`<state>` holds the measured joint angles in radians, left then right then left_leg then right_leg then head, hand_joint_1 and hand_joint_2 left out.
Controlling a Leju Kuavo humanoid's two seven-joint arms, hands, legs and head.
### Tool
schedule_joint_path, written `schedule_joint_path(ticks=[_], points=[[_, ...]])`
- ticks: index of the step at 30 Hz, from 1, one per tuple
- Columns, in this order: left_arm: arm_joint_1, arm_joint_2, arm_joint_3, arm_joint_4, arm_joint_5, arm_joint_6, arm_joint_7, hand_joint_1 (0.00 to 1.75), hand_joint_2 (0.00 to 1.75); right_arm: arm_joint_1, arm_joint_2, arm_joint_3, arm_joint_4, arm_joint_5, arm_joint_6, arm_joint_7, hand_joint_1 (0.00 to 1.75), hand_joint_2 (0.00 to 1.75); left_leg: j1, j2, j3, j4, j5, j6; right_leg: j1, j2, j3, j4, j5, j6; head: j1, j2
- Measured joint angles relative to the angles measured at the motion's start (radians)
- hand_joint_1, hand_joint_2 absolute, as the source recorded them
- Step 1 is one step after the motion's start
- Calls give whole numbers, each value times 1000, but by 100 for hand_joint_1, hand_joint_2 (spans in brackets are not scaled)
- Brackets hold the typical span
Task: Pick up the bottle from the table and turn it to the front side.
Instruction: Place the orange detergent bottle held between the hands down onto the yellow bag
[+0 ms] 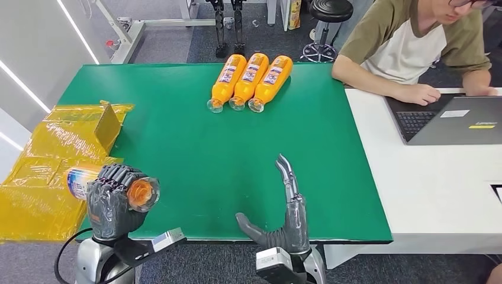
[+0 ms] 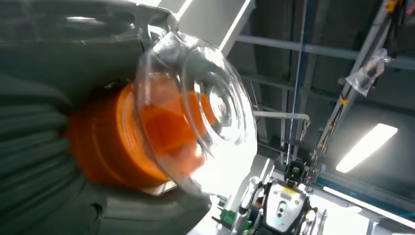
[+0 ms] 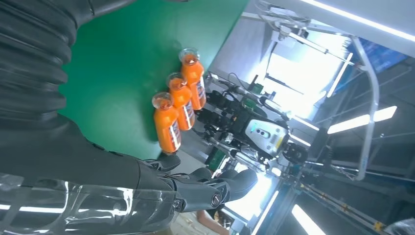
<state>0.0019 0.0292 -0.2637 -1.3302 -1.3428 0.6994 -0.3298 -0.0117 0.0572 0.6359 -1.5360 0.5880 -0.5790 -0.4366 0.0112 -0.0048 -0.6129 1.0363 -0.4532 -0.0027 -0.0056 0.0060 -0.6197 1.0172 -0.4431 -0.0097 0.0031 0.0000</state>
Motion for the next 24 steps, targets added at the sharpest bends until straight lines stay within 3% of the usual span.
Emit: schedule_joint_path(ticks=[4,6,9,13,18,24], points=[[-11,37,14,6,-43,-1,49,175,175,10,0,5,-34,-18,-2,-19,0,175,0,0,0,0,0,0,0,0,0,0,0,0,0,0],[-51,86,0,46,-98,-11,114,175,175,12,0,5,-49,-50,-15,-54,0,175,0,-1,0,0,1,0,0,-1,0,0,0,0,1,0],[-170,177,-48,173,-157,-49,139,175,175,12,1,5,-76,-103,-51,-105,0,175,0,-2,0,0,3,-2,0,-1,-1,0,1,-2,0,0],[-401,251,-149,421,-163,-148,55,175,175,12,0,5,-106,-135,-70,-126,0,175,0,-2,0,0,6,-4,0,-1,-1,2,4,-4,0,0],[-635,271,-299,697,-191,-341,-47,175,175,12,0,4,-134,-137,-66,-126,0,175,0,2,1,0,7,-5,0,2,-2,2,7,-5,0,0],[-728,271,-388,851,-193,-404,-57,175,175,14,0,3,-152,-137,-73,-126,0,175,0,4,0,0,6,-5,0,5,-4,2,7,-5,0,0]])
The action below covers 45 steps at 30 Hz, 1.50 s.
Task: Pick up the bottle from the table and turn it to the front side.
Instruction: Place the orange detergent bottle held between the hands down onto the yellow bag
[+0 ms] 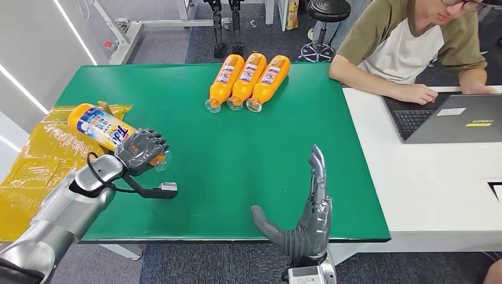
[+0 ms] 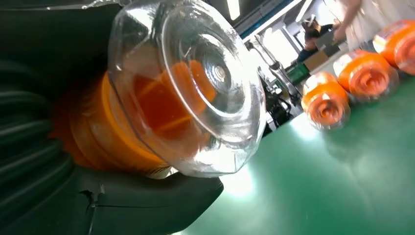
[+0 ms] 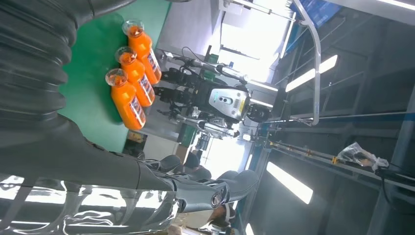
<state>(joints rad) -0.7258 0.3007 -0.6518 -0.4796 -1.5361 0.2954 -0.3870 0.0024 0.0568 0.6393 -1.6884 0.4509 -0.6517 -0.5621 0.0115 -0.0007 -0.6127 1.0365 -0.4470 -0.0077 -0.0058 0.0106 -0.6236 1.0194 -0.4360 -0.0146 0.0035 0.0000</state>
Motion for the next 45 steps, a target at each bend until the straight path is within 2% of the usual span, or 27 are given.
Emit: schedule_joint_path(ticks=[4,8,11,18,26,30,31,33,34,35,37,40,45], points=[[-13,-8,-19,52,26,-25,29,175,175,8,0,-1,-17,3,-7,11,0,175,0,0,0,0,0,0,0,0,-1,0,0,-1,0,0],[-15,-24,-21,86,45,-88,82,175,175,24,0,-6,-37,19,-11,27,0,175,0,0,0,0,0,0,0,0,-1,0,-1,-1,0,0],[-16,-36,-21,104,53,-121,141,175,175,39,1,-12,-52,44,-9,40,0,175,0,0,0,0,0,0,0,0,0,0,-1,-1,0,0],[-5,-47,-20,131,61,-125,275,175,175,56,4,-26,-75,75,3,57,0,175,0,0,-1,0,0,0,0,0,-1,0,0,-1,0,0],[8,-47,-18,144,73,-120,294,175,175,60,4,-31,-77,74,24,62,0,175,0,0,-1,0,0,0,0,0,-1,0,-1,-1,0,0],[26,-47,-15,144,84,-117,276,175,175,60,4,-32,-77,73,35,59,0,175,0,0,-1,0,0,0,0,0,-1,0,-1,-1,0,0],[31,-47,-14,144,89,-118,268,156,175,60,4,-32,-77,72,37,58,0,175,0,0,-1,0,0,0,0,0,-1,0,-1,-1,0,0],[41,-48,-8,144,103,-123,254,97,175,60,4,-32,-77,73,39,58,0,175,0,0,-1,0,0,0,0,0,-1,0,-1,-1,0,0],[45,-50,-1,144,119,-136,240,54,175,60,4,-32,-77,73,39,58,0,175,0,0,-1,0,0,0,0,0,-1,0,-1,-1,0,0],[49,-52,8,145,141,-158,217,29,175,60,5,-32,-77,73,40,59,0,175,0,0,-1,0,0,0,0,0,-1,0,-1,-1,0,0],[55,-60,35,146,198,-219,156,2,175,60,5,-32,-77,74,38,59,0,175,0,0,-1,0,0,0,0,-1,-1,0,-1,-1,0,0],[58,-73,83,147,263,-291,91,0,175,60,5,-32,-77,73,36,62,0,175,0,0,-1,0,0,0,0,-1,-1,0,-1,-1,0,0],[58,-98,135,148,287,-334,89,0,175,62,5,-33,-77,74,35,63,0,175,0,0,-1,0,0,0,0,-1,-1,0,-1,-1,0,0]])
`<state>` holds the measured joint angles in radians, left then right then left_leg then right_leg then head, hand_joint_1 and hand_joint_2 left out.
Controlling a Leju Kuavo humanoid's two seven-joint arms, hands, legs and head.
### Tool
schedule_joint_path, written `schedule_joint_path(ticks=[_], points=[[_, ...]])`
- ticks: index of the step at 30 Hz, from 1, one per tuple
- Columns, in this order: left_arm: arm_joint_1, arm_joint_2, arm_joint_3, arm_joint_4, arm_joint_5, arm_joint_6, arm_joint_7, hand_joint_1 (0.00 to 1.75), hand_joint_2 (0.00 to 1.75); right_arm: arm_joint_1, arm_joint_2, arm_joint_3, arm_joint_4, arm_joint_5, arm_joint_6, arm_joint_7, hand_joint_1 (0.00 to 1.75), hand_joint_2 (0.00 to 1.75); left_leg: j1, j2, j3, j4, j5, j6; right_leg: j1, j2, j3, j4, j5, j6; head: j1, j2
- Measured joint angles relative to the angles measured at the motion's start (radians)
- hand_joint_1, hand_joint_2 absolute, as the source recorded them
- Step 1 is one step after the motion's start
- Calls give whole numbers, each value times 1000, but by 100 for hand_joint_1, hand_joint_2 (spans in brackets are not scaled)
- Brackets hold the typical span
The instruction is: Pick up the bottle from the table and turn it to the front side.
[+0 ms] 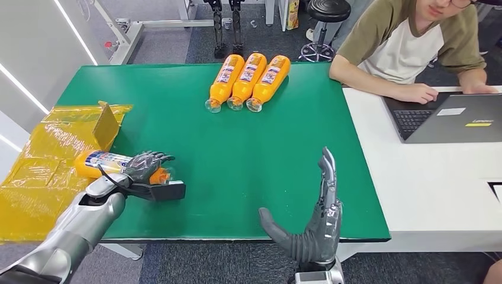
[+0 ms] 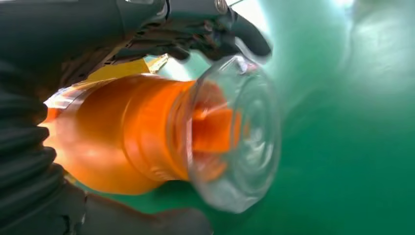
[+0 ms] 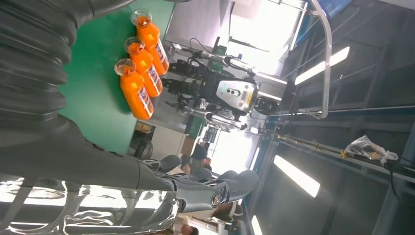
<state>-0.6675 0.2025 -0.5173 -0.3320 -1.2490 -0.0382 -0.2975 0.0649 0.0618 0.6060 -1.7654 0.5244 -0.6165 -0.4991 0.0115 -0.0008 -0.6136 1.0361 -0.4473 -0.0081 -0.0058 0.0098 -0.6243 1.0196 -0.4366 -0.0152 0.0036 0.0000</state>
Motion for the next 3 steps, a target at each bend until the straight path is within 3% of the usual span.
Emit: schedule_joint_path(ticks=[3], points=[[0,-10,12,0,5,-6,4,0,175,1,1,-1,0,1,0,2,0,175,0,0,0,0,0,0,0,0,0,0,0,0,0,0]])
